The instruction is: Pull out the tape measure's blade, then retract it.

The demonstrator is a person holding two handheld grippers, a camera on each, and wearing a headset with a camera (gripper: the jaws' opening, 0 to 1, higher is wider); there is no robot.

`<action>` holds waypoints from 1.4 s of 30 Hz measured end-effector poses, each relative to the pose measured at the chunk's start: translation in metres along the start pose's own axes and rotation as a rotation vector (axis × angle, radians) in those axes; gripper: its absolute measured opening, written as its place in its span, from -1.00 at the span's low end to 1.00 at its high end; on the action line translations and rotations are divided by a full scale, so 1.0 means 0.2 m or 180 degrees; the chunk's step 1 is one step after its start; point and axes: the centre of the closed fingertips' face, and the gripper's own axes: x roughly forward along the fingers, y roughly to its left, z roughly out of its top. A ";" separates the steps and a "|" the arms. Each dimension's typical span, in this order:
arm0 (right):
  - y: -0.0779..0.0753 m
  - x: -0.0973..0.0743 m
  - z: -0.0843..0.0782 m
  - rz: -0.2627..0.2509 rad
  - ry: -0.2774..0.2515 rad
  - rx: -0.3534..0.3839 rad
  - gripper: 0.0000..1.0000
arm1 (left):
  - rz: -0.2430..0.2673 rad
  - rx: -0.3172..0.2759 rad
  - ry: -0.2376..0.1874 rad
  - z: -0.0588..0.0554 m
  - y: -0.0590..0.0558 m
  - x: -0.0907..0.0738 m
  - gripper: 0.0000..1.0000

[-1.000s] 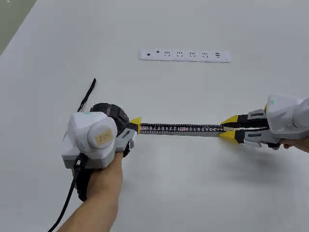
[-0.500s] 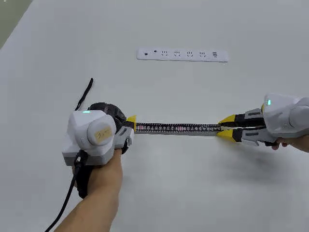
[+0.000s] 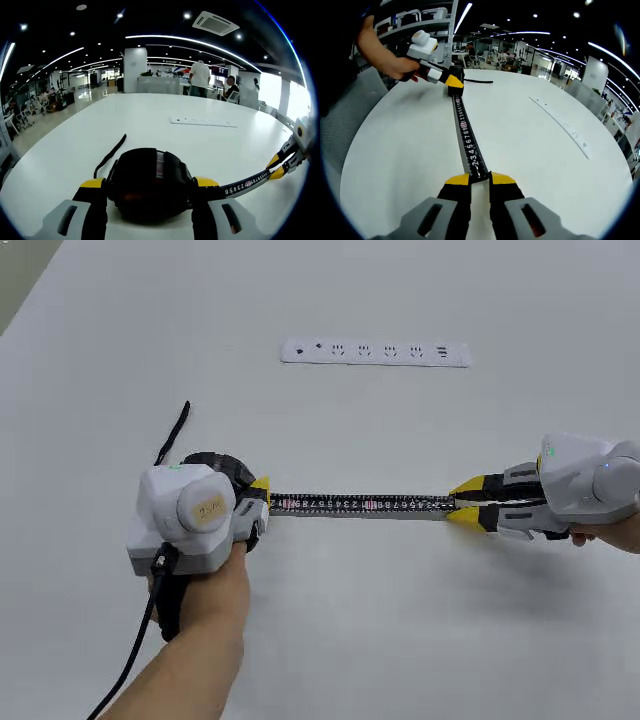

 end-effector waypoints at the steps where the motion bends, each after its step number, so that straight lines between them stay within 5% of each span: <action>1: 0.00 0.00 0.00 -0.0001 -0.0001 0.0003 -0.77 | -0.0004 -0.0001 -0.0007 0.00 0.00 0.00 0.31; 15: 0.01 0.01 0.01 0.0033 -0.0003 -0.0019 -0.78 | -0.0079 0.0117 0.0030 -0.01 0.00 -0.01 0.21; 42: 0.00 0.02 0.06 -0.0006 -0.0028 0.0015 -0.79 | -0.0136 -0.0011 0.0091 -0.01 0.01 0.00 0.21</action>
